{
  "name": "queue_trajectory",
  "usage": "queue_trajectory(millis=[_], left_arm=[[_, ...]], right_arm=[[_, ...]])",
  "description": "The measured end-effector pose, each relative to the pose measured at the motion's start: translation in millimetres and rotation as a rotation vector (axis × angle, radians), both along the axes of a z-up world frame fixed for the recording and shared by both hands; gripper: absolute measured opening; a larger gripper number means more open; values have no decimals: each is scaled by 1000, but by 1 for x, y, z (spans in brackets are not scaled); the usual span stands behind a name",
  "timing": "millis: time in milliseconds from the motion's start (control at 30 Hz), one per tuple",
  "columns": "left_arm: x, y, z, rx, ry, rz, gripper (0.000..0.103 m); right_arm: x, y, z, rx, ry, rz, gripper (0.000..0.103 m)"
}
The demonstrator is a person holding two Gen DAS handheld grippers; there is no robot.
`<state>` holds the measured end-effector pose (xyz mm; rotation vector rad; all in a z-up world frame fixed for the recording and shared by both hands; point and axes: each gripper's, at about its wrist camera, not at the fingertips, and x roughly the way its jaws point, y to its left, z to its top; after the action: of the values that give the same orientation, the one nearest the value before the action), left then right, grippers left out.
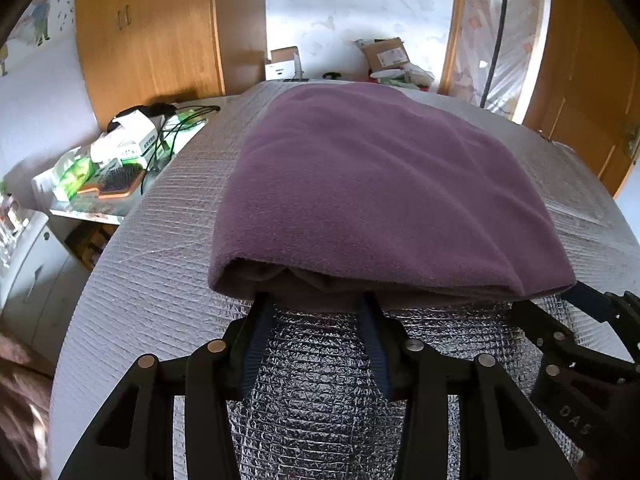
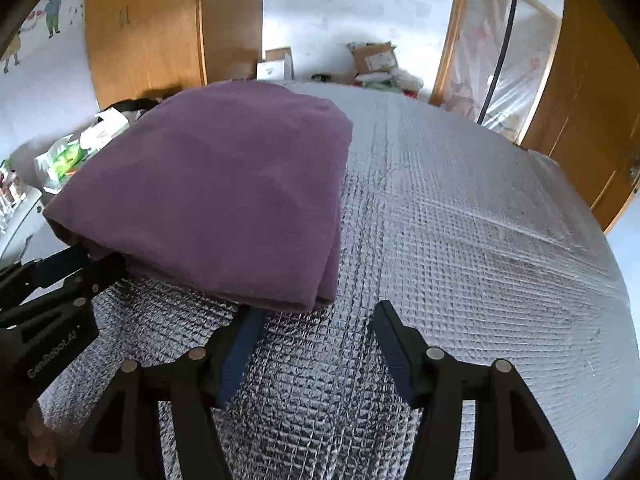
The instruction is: Fold clothes
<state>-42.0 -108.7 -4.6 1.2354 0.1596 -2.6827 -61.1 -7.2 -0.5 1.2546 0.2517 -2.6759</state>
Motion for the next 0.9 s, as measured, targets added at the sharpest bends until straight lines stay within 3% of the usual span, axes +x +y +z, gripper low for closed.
queue_trajectory(millis=[267, 900], left_arm=[[-1, -4, 1, 3, 0, 0, 46], [-3, -6, 1, 10, 2, -1, 47]], right_arm=[[-3, 8, -2, -59, -14, -2, 61], [-4, 10, -2, -61, -14, 0, 61]])
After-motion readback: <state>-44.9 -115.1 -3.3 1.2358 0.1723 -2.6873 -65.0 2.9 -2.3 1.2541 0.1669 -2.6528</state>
